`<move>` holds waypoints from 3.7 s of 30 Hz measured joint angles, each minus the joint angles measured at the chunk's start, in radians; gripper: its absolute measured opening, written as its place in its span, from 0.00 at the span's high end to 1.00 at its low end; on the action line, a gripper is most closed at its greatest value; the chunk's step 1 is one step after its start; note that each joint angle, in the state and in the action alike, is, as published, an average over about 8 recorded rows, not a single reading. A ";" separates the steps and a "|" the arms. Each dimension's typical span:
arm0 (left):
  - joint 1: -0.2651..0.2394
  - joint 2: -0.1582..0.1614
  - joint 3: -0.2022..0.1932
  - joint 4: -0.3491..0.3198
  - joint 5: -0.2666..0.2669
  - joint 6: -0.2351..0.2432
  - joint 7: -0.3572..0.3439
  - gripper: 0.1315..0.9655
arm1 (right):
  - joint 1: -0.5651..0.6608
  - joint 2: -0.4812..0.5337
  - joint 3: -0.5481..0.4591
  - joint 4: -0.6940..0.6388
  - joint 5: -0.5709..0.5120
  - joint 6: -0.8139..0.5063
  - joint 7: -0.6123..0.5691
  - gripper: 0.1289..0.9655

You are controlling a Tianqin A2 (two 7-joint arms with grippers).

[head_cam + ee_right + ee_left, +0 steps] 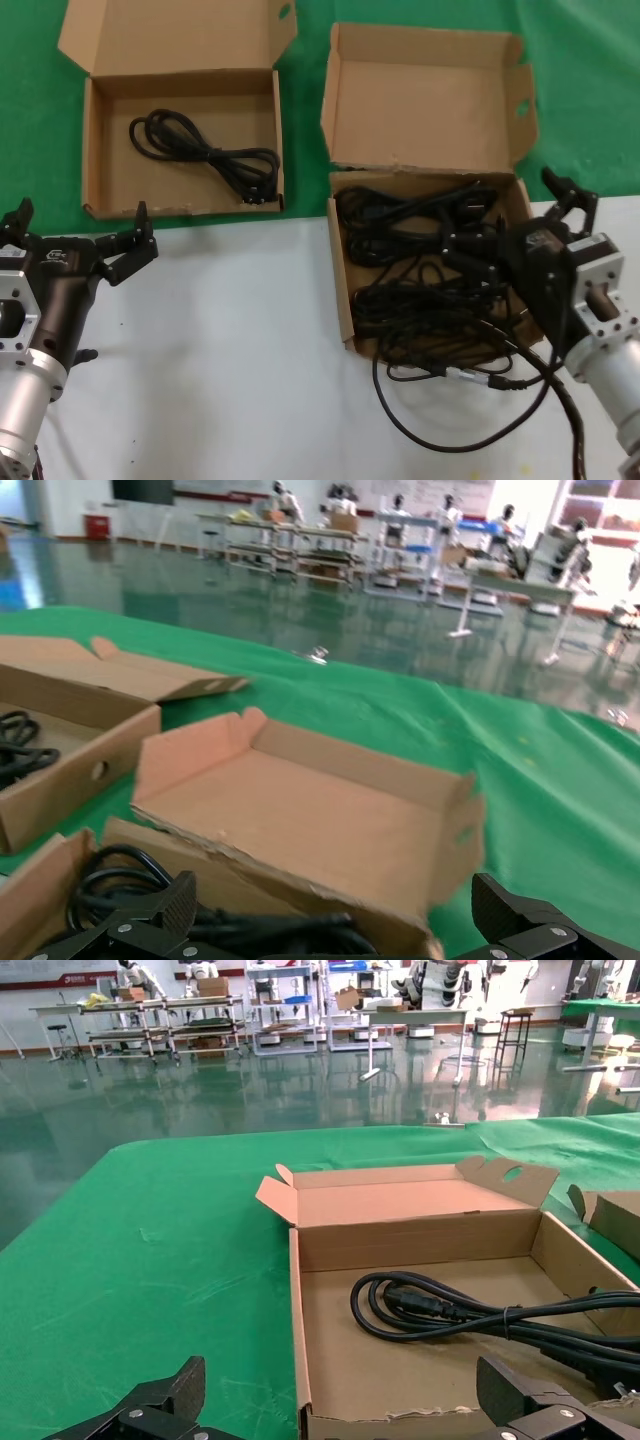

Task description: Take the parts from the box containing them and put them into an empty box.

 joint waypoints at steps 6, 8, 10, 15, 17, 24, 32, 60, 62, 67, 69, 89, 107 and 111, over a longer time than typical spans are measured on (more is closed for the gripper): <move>0.001 0.001 -0.002 0.001 0.001 0.000 -0.001 0.03 | -0.034 0.024 0.000 0.023 -0.030 0.049 0.112 0.00; 0.002 0.001 -0.003 0.001 0.002 0.001 -0.001 0.01 | -0.045 0.032 0.001 0.030 -0.040 0.065 0.149 0.00; 0.002 0.002 -0.003 0.001 0.002 0.001 -0.001 0.01 | -0.056 0.040 0.001 0.038 -0.049 0.082 0.186 0.00; 0.003 0.003 -0.005 0.002 0.003 0.001 -0.002 0.00 | -0.083 0.060 0.001 0.057 -0.074 0.123 0.280 0.00; 0.003 0.003 -0.006 0.002 0.003 0.001 -0.002 0.00 | -0.093 0.067 0.001 0.063 -0.083 0.137 0.313 0.00; 0.004 0.003 -0.007 0.002 0.004 0.002 -0.002 0.00 | -0.107 0.077 0.001 0.073 -0.095 0.157 0.360 0.00; 0.004 0.003 -0.007 0.002 0.004 0.002 -0.002 0.00 | -0.107 0.077 0.001 0.073 -0.095 0.158 0.361 0.00; 0.004 0.003 -0.007 0.002 0.004 0.002 -0.002 0.00 | -0.107 0.077 0.001 0.073 -0.095 0.158 0.361 0.00; 0.004 0.003 -0.007 0.002 0.004 0.002 -0.002 0.00 | -0.107 0.077 0.001 0.073 -0.095 0.158 0.361 0.00; 0.004 0.003 -0.007 0.002 0.004 0.002 -0.002 0.00 | -0.107 0.077 0.001 0.073 -0.095 0.158 0.361 0.00; 0.004 0.003 -0.007 0.002 0.004 0.002 -0.002 0.00 | -0.107 0.077 0.001 0.073 -0.095 0.158 0.361 0.00; 0.004 0.003 -0.007 0.002 0.004 0.002 -0.002 0.00 | -0.107 0.077 0.001 0.073 -0.095 0.158 0.361 0.00; 0.004 0.003 -0.007 0.002 0.004 0.002 -0.002 0.00 | -0.107 0.077 0.001 0.073 -0.095 0.158 0.361 0.00; 0.004 0.003 -0.007 0.002 0.004 0.002 -0.002 0.00 | -0.107 0.077 0.001 0.073 -0.095 0.158 0.361 0.00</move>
